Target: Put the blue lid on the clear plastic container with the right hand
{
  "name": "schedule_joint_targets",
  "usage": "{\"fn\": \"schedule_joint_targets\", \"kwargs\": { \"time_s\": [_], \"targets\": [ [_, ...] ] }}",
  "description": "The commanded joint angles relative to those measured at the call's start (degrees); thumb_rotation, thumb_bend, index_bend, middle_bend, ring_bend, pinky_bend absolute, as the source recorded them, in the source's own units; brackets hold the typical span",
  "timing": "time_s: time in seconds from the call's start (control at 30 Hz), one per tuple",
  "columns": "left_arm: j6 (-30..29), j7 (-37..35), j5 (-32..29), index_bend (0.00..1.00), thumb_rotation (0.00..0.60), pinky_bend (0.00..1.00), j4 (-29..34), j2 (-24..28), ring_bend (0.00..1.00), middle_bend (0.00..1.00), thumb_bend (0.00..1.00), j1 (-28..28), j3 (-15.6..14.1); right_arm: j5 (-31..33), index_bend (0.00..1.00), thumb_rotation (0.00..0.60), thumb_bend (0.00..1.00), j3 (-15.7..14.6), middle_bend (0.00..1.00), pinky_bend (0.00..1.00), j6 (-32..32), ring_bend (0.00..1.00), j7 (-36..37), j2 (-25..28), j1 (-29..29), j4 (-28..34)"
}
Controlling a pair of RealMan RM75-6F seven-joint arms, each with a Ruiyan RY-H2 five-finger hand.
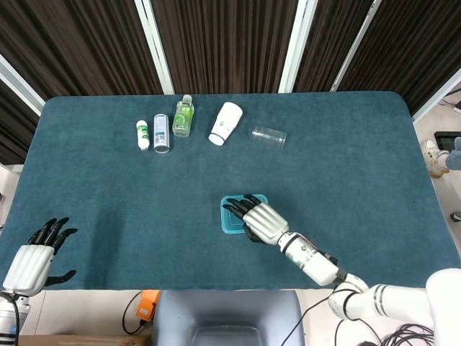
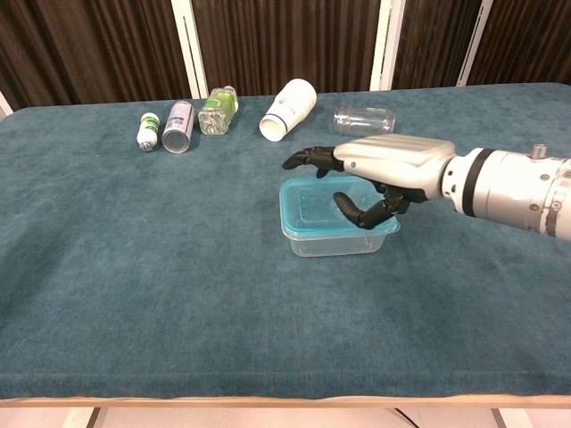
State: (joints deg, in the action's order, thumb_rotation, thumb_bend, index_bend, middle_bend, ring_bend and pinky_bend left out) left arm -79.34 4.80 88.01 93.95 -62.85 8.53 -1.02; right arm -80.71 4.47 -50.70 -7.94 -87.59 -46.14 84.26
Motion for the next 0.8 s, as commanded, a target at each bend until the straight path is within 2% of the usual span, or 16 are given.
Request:
{"fn": "schedule_joint_targets", "kwargs": {
  "time_s": [0.03, 0.2, 0.53, 0.8],
  "targets": [
    [0.0, 0.0, 0.0, 0.22, 0.600, 0.22, 0.0, 0.0, 0.03, 0.07, 0.46, 0.0, 0.0, -2.0, 0.13, 0.600, 0.87, -0.6, 0.17, 0.21, 0.1, 0.19, 2.0, -0.4, -0.2, 0.1],
    [-0.1, -0.3, -0.2, 0.22, 0.600, 0.22, 0.0, 0.1, 0.03, 0.07, 0.46, -0.1, 0.1, -3.5, 0.13, 0.600, 0.87, -1.4, 0.17, 0.21, 1.0, 0.19, 4.5, -0.2, -0.6, 0.6],
    [0.1, -0.1, -0.1, 0.22, 0.600, 0.22, 0.2, 0.2, 0.03, 0.07, 0.46, -0.1, 0.0, -6.5, 0.12, 0.600, 0.86, -3.6, 0.17, 0.21, -0.3, 0.19, 3.9, 2.2, 0.4, 3.1],
    [0.0, -0.1, -0.2, 0.22, 0.600, 0.22, 0.2, 0.1, 0.03, 0.07, 0.46, -0.1, 0.0, -6.7, 0.12, 0.600, 0.86, -4.2, 0.17, 0.21, 0.2, 0.19, 3.3, 2.2, 0.7, 2.6]
  ]
}}
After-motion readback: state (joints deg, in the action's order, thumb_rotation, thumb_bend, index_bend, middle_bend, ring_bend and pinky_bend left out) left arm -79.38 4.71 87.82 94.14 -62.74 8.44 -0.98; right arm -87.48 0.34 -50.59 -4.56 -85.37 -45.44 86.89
